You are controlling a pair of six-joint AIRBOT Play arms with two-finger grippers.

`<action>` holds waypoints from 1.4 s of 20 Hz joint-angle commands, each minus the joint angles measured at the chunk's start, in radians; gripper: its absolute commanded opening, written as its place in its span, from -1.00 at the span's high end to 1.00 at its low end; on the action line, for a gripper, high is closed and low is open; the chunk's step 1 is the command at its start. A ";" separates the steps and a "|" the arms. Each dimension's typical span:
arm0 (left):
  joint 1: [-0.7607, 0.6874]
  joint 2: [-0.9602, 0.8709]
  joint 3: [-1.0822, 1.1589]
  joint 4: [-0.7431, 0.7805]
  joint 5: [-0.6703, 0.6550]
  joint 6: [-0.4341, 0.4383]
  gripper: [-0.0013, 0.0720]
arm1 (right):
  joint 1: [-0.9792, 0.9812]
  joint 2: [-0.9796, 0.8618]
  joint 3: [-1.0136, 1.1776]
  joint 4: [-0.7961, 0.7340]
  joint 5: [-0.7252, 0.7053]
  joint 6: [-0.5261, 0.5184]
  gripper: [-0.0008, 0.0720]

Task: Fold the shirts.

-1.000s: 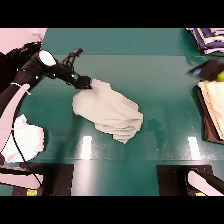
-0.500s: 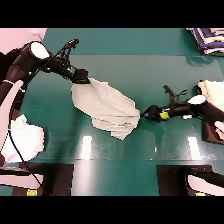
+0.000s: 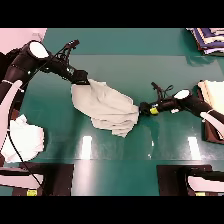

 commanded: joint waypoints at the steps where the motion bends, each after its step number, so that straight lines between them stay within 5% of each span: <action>1: 0.000 0.064 0.037 0.035 -0.005 -0.005 0.90 | -0.046 0.082 0.116 -0.117 -0.001 0.044 0.93; 11: 0.000 0.512 0.369 0.069 -0.005 -0.026 0.90 | -0.254 0.498 0.636 -0.347 0.136 0.092 0.93; 17: 0.000 0.594 0.452 0.069 -0.031 -0.092 0.90 | -0.255 0.601 0.789 -0.483 0.250 0.148 0.93; 23: 0.000 0.486 0.187 0.070 -0.165 -0.129 0.90 | -0.060 0.501 0.537 -0.501 0.410 0.211 0.93; 28: 0.000 0.424 -0.283 0.093 -0.086 -0.105 0.90 | 0.119 0.372 0.177 -0.502 0.230 0.211 0.93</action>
